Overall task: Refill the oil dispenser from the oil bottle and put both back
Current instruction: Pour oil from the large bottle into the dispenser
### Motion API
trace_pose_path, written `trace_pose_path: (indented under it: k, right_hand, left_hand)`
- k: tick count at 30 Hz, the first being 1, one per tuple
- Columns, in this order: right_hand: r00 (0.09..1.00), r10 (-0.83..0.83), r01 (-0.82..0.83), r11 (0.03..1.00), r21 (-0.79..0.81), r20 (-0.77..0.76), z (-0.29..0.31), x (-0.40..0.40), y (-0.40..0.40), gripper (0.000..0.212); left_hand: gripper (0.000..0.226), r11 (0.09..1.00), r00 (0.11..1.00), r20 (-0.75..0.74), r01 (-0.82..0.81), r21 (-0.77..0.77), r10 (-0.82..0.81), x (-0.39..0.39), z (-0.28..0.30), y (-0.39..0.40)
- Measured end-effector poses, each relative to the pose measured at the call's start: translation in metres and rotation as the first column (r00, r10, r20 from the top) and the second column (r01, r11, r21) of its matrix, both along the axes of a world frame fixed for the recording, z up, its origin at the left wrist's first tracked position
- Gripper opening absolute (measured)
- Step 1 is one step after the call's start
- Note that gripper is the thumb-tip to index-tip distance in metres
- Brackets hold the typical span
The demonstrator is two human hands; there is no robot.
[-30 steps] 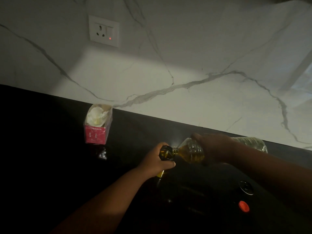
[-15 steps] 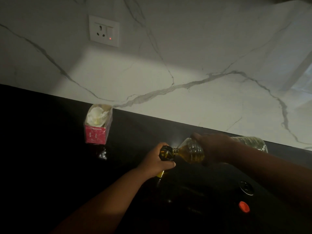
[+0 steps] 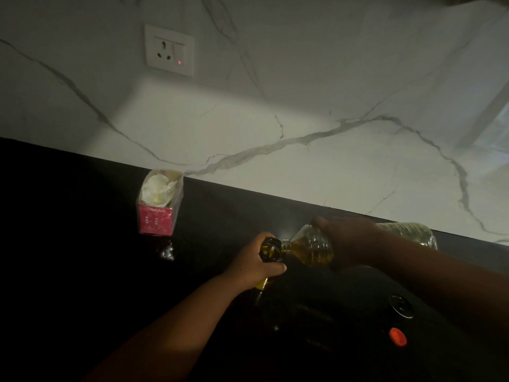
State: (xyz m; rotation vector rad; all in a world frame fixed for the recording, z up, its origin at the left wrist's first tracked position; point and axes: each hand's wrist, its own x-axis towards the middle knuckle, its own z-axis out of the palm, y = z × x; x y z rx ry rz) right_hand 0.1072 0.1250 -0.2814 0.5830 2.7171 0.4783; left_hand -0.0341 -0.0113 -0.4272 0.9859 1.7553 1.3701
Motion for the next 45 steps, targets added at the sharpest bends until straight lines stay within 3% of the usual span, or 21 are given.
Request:
trace_pose_path:
  k: [16,45]
  right_hand:
    - [1.0,-0.001,0.001,1.0,-0.025,-0.005,-0.0013,-0.0013,0.0006,0.094]
    - [1.0,-0.019,0.019,1.0,0.019,0.015,0.0016,-0.0028,-0.004,0.094]
  left_hand:
    - [0.066,1.0,1.0,0.018,0.017,-0.011,-0.016,0.0007,0.0028,-0.0003]
    - [0.054,1.0,1.0,-0.01,0.016,0.001,-0.016,0.0017,0.0071,-0.0045]
